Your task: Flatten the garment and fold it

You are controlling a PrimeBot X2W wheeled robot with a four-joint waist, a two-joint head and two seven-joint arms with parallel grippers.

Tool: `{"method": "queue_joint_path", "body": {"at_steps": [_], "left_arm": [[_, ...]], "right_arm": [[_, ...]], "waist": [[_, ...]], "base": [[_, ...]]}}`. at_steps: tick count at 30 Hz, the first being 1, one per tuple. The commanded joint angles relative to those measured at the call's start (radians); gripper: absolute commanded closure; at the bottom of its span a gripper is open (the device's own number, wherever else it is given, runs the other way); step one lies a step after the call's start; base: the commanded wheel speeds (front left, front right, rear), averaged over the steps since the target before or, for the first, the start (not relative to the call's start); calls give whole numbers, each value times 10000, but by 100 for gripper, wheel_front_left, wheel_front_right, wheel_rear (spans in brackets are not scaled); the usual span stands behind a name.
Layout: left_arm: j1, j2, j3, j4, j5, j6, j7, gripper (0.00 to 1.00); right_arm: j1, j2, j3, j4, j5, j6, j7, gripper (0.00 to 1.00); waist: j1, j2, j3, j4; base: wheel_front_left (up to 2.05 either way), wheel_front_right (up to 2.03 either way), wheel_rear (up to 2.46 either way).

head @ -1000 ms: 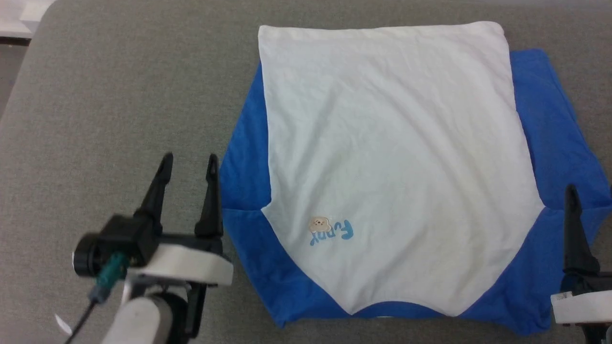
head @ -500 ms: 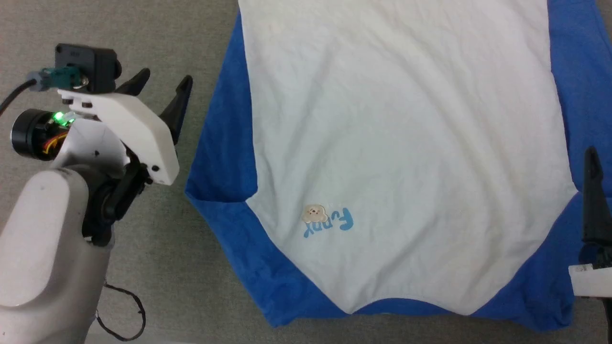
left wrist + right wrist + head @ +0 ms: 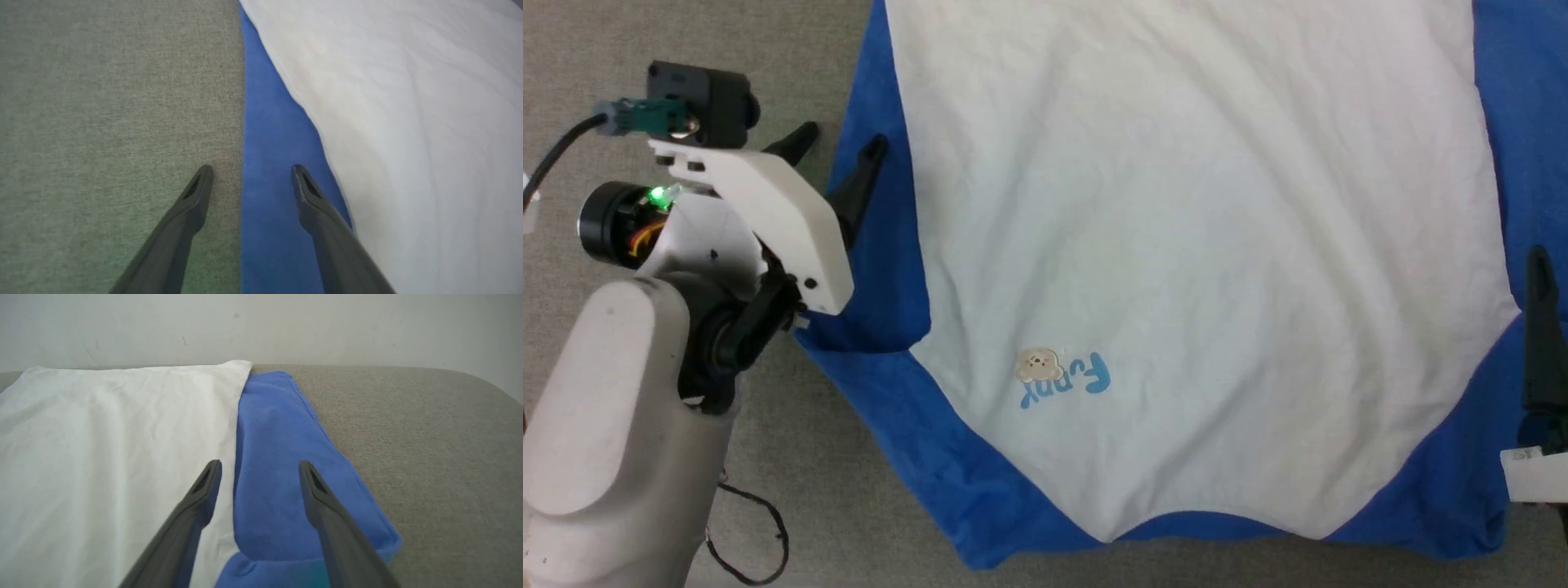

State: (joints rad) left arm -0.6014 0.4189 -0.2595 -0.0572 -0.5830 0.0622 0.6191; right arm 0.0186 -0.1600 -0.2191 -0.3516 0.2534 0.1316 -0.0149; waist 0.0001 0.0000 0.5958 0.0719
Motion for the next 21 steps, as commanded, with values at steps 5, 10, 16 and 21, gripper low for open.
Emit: {"method": "queue_joint_path", "body": {"at_steps": [5,10,16,21], "left_arm": [[-217,-26,-100,160,14,80,39,0],[-215,-136,-182,295,-108,47,76,0],[-261,-264,-376,442,-351,-213,151,100],[-397,-408,-178,531,-380,-280,-537,100]], "right_arm": [[-298,-145,40,-101,52,-9,116,0],[-315,-225,-7,-133,52,-9,165,0],[-312,-287,-42,-156,76,-9,197,0],[-326,-284,-41,-139,51,-9,255,0]], "waist": [[-1,0,193,-13],[-1,0,313,-55],[-1,0,394,-91],[-1,0,256,-60]], "base": [[0,0,0],[0,0,0],[0,0,0],[0,0,0]]}}
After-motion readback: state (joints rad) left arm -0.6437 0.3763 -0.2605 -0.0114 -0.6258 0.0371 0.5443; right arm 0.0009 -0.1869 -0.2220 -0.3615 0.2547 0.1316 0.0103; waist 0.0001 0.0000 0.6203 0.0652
